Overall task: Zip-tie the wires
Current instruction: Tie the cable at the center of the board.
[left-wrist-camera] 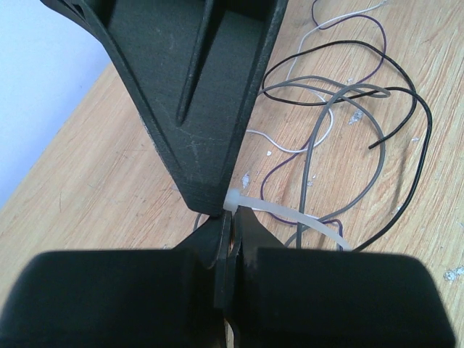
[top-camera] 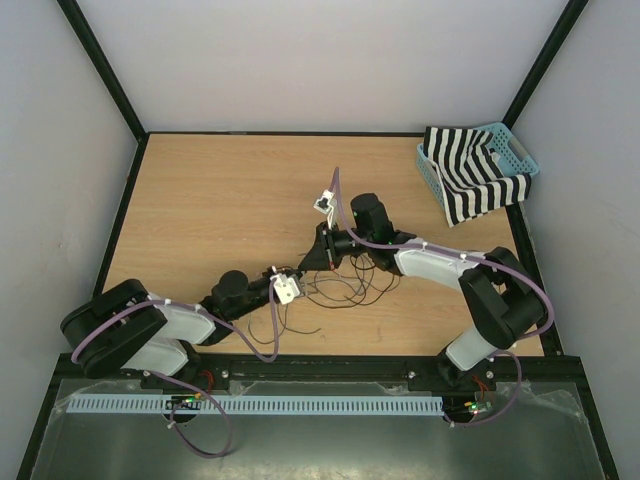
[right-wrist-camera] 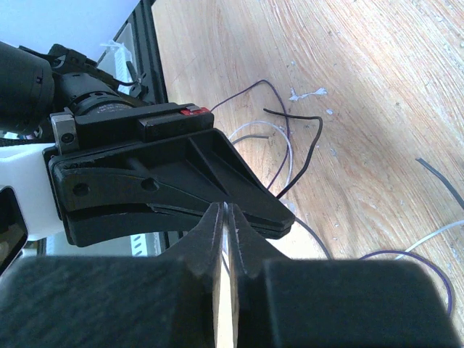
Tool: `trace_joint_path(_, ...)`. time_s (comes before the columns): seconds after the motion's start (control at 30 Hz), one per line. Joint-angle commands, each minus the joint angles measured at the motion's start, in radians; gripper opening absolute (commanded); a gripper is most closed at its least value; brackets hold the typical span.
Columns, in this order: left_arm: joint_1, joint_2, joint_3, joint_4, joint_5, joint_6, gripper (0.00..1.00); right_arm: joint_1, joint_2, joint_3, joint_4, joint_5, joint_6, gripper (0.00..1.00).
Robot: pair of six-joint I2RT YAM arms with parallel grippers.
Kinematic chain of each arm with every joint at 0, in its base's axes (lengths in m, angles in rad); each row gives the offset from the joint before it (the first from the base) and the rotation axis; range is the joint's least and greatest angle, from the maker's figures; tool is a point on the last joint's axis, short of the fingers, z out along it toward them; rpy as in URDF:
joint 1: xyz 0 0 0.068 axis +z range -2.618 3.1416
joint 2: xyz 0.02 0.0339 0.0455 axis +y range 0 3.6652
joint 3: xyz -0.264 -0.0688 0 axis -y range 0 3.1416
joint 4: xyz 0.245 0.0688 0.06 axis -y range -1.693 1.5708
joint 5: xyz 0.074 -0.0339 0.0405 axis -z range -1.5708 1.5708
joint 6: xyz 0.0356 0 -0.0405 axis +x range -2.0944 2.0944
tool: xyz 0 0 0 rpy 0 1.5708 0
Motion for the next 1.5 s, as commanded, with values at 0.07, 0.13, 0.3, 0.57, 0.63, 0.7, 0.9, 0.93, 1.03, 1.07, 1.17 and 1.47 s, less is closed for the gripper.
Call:
trace_joint_path(0.07, 0.005, -0.009, 0.006, 0.017, -0.006, -0.002, 0.0, -0.001, 0.006, 0.0, 0.033, -0.033, 0.019, 0.02)
trace_joint_path(0.13, 0.005, -0.015, 0.003, 0.017, -0.006, 0.0, 0.0, -0.002, -0.002, 0.008, 0.022, -0.009, 0.003, 0.0)
trace_joint_path(0.3, -0.004, -0.037, -0.008, 0.017, -0.001, 0.002, 0.0, -0.005, 0.017, 0.081, -0.017, 0.035, -0.001, 0.0)
trace_joint_path(0.57, -0.052, -0.056, -0.019, 0.017, -0.022, 0.012, 0.0, -0.009, 0.055, 0.202, -0.108, 0.135, -0.055, 0.0)
trace_joint_path(0.63, -0.06, -0.053, -0.021, 0.018, -0.025, 0.012, 0.0, -0.012, 0.068, 0.226, -0.115, 0.136, -0.059, 0.0)
trace_joint_path(0.7, -0.068, -0.048, -0.023, 0.018, -0.028, 0.011, 0.0, -0.014, 0.084, 0.259, -0.132, 0.137, -0.067, 0.0)
trace_joint_path(0.9, -0.073, -0.038, -0.033, 0.021, -0.047, 0.006, 0.0, -0.02, 0.126, 0.366, -0.181, 0.138, -0.09, 0.0)
trace_joint_path(0.93, -0.073, -0.037, -0.036, 0.021, -0.051, 0.003, 0.0, -0.022, 0.13, 0.381, -0.19, 0.137, -0.093, 0.0)
trace_joint_path(1.03, -0.073, -0.036, -0.038, 0.022, -0.067, -0.002, 0.0, -0.025, 0.131, 0.406, -0.231, 0.136, -0.116, 0.0)
trace_joint_path(1.07, -0.072, -0.036, -0.038, 0.022, -0.072, -0.004, 0.0, -0.026, 0.124, 0.405, -0.246, 0.141, -0.124, 0.02)
trace_joint_path(1.17, -0.072, -0.031, -0.031, 0.022, -0.074, -0.008, 0.0, -0.029, 0.079, 0.352, -0.265, 0.149, -0.133, 0.29)
trace_joint_path(1.47, -0.069, -0.01, -0.011, 0.023, -0.071, -0.011, 0.0, -0.027, -0.071, 0.108, -0.252, 0.1, -0.101, 0.49)
